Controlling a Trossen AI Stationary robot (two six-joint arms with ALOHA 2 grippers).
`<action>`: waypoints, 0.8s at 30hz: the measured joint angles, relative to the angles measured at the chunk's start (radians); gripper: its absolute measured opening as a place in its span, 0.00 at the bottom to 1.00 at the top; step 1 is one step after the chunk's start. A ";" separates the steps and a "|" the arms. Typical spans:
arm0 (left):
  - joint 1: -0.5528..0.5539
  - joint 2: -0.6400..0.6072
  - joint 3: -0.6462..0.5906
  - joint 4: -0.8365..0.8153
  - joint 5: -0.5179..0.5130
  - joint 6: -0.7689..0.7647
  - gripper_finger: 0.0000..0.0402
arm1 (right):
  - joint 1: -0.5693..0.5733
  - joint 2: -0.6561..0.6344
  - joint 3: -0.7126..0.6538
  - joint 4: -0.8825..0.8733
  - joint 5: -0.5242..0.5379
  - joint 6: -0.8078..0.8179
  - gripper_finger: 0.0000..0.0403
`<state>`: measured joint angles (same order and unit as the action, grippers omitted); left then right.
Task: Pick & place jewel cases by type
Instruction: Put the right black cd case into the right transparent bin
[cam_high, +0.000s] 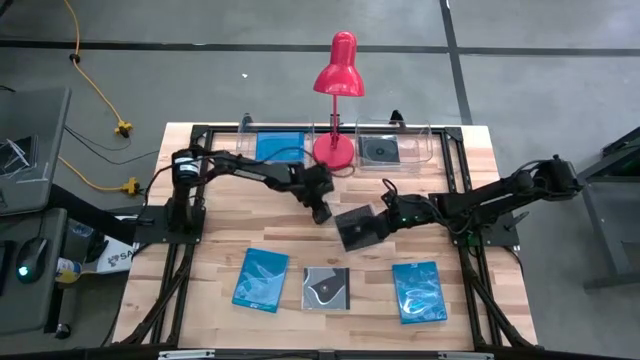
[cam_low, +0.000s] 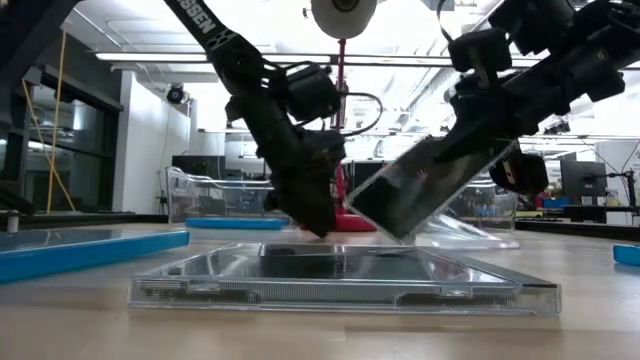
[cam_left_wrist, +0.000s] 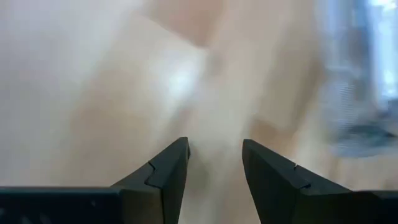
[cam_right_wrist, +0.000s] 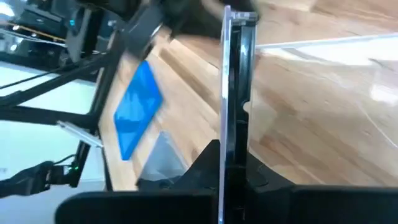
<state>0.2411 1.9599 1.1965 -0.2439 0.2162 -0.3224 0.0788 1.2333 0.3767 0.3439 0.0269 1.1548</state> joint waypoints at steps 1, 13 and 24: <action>0.014 -0.014 -0.001 -0.022 -0.011 0.021 0.38 | 0.000 -0.007 0.000 0.000 0.000 -0.016 0.00; 0.095 -0.048 0.002 0.030 0.282 0.126 0.38 | 0.000 -0.051 0.002 0.021 -0.029 -0.279 0.00; 0.092 -0.049 0.003 0.135 0.416 0.124 0.38 | 0.000 -0.051 0.002 0.036 -0.041 -0.422 0.00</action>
<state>0.3336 1.9106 1.1992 -0.1087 0.6326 -0.1982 0.0788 1.1824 0.3786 0.3797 -0.0143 0.7332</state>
